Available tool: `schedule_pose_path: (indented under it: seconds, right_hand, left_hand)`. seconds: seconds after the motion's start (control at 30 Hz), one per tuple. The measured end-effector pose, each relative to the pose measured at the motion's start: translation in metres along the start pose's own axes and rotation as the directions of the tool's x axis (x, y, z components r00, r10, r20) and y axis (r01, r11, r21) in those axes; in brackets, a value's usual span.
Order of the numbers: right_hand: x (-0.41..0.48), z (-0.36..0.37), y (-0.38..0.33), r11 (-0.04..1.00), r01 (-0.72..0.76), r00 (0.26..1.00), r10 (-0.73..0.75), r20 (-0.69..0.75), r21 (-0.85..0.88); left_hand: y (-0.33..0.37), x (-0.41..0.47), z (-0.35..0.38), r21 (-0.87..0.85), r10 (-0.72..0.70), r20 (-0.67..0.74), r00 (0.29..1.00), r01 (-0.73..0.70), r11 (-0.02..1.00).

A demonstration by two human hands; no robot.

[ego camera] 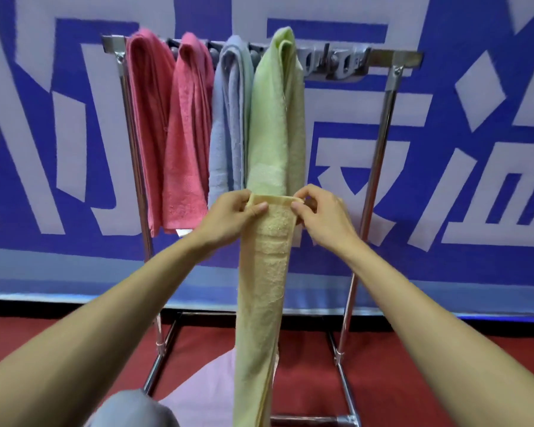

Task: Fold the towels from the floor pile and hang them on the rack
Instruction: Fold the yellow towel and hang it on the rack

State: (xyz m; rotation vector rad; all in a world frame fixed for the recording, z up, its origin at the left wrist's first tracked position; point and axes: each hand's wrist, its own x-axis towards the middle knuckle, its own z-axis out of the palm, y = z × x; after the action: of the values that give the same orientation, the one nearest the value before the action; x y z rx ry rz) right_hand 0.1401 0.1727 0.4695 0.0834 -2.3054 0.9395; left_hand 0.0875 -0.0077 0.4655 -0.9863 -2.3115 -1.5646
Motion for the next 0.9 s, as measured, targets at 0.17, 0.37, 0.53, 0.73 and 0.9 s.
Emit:
schedule_pose_path:
  seconds: [0.17,0.37,0.53,0.73,0.9]
  right_hand:
    - [0.056,-0.024,-0.036,0.998,0.047,0.997,-0.044,-0.069,0.042]
    - [0.111,-0.056,-0.085,0.979,0.193,0.966,-0.177,-0.189,0.071]
    - [0.141,-0.069,-0.104,0.958,0.223,0.944,-0.165,-0.287,0.180]
    - [0.134,-0.069,-0.097,0.949,0.188,0.941,-0.100,-0.322,0.254]
    - [0.122,-0.080,-0.096,0.943,0.156,0.964,-0.081,-0.252,0.293]
  left_hand:
    - [0.039,0.054,-0.035,0.077,0.063,-0.073,0.995,-0.058,0.995]
    - [0.090,0.094,-0.061,-0.050,0.215,-0.231,0.949,-0.232,0.971]
    - [0.113,0.120,-0.072,0.034,0.322,-0.298,0.898,-0.327,0.944]
    - [0.116,0.114,-0.071,0.077,0.310,-0.312,0.898,-0.302,0.950]
    - [0.123,0.100,-0.064,0.033,0.254,-0.256,0.933,-0.254,0.967]
